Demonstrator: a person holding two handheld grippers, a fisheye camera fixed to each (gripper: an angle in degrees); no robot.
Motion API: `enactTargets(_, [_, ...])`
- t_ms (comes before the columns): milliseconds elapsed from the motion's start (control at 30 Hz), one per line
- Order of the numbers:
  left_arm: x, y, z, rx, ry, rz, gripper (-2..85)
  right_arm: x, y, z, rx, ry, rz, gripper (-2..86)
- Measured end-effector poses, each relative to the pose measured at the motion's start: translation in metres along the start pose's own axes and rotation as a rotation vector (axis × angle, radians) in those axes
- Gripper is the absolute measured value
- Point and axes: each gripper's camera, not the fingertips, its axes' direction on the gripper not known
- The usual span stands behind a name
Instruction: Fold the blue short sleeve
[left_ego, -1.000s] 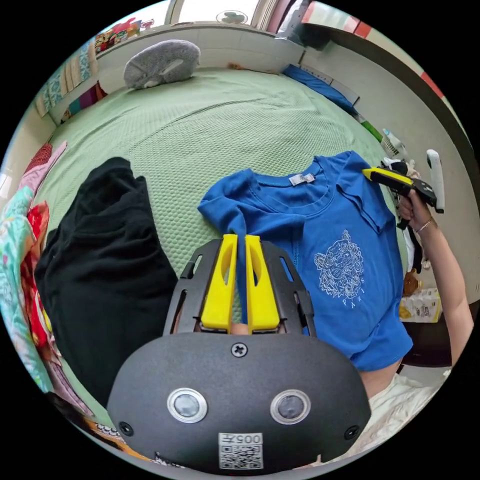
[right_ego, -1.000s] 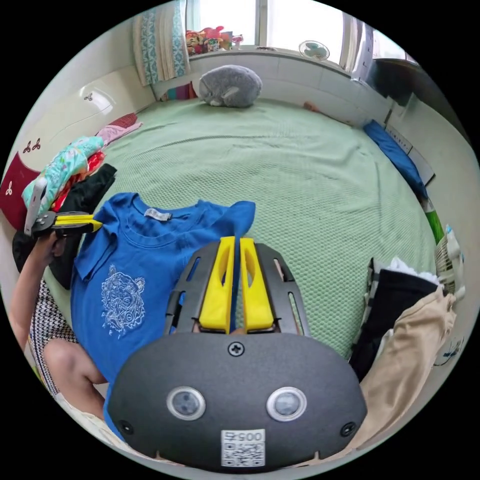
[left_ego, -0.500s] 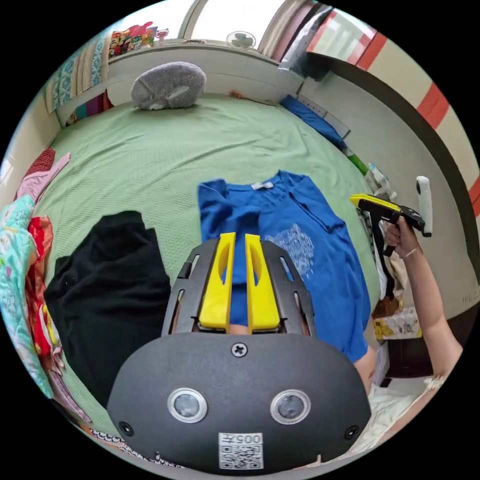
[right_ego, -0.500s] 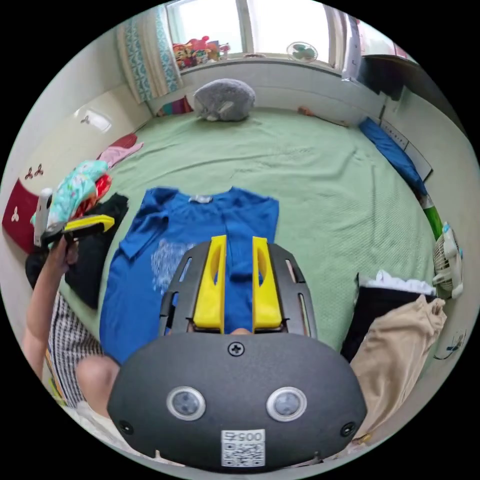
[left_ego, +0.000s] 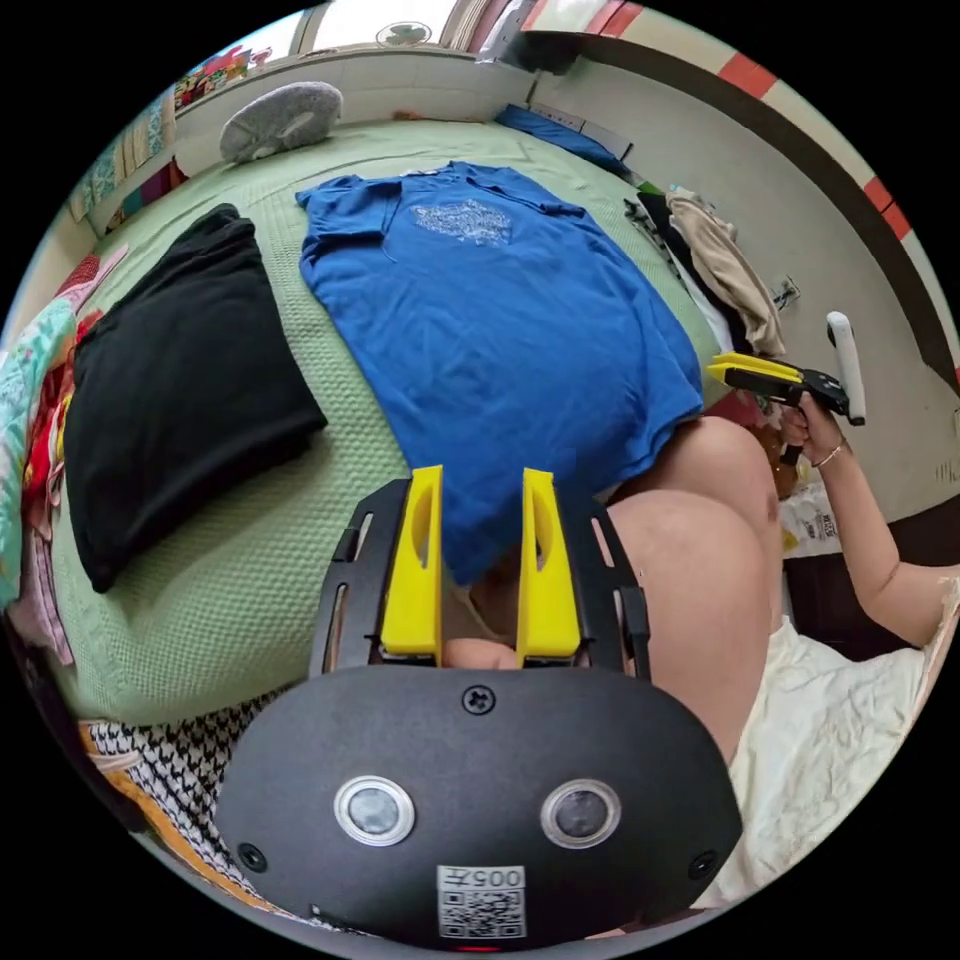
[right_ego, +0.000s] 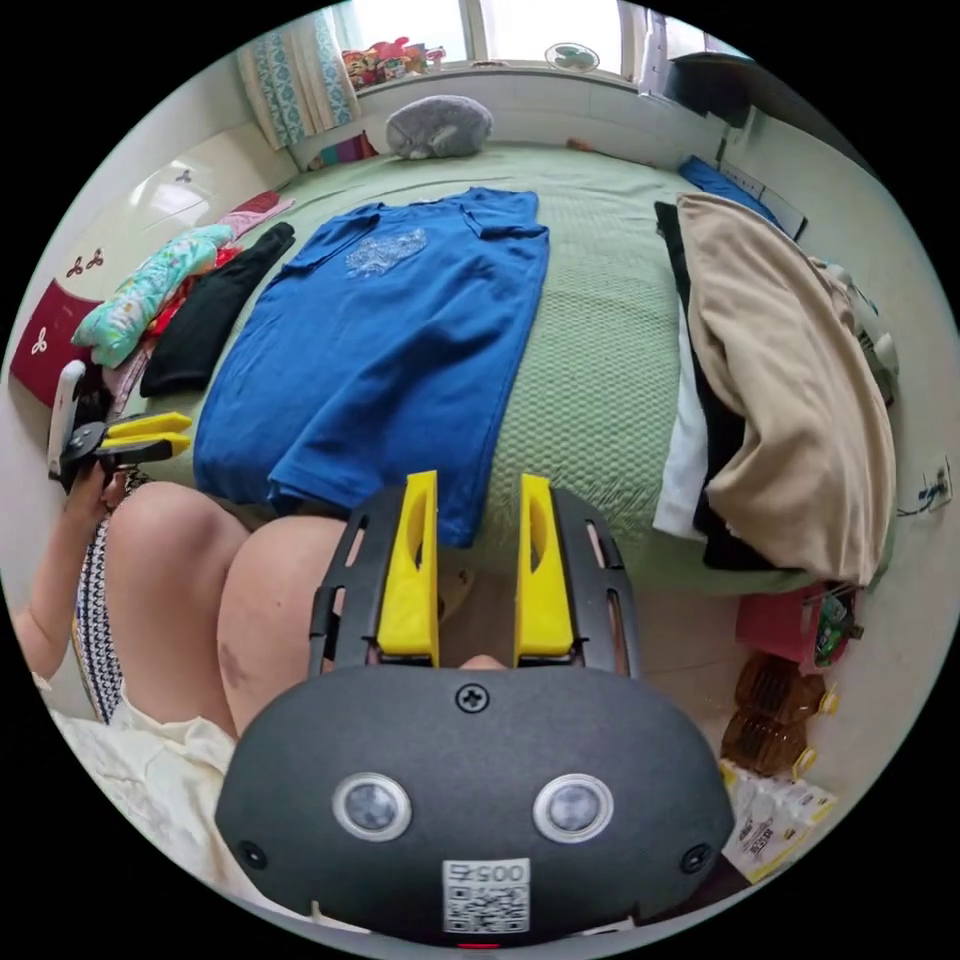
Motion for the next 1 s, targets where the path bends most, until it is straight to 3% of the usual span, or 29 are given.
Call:
enactTargets(300, [0.038,0.001,0.032,-0.031,-0.205,-0.073,6.6,-0.03,-0.018,0.029,-0.141,0.138,0.007,3.0])
enactTargets(333, [0.041,0.0,0.03,-0.034,-0.219,-0.064,2.9,-0.031,-0.019,0.025,-0.138,0.132,-0.01,0.3])
enactTargets(500, [0.044,0.007,0.014,0.01,-0.202,-0.062,1.1,-0.014,-0.008,0.005,-0.068,0.148,0.012,-1.5])
enactTargets(833, [0.029,0.024,0.027,-0.064,-0.13,-0.178,3.1,0.022,0.012,0.007,-0.053,0.052,0.144,2.1])
enactTargets(1000, [0.022,-0.002,-0.028,0.114,-0.08,-0.215,0.7,0.017,-0.021,-0.037,0.147,-0.05,0.005,8.9])
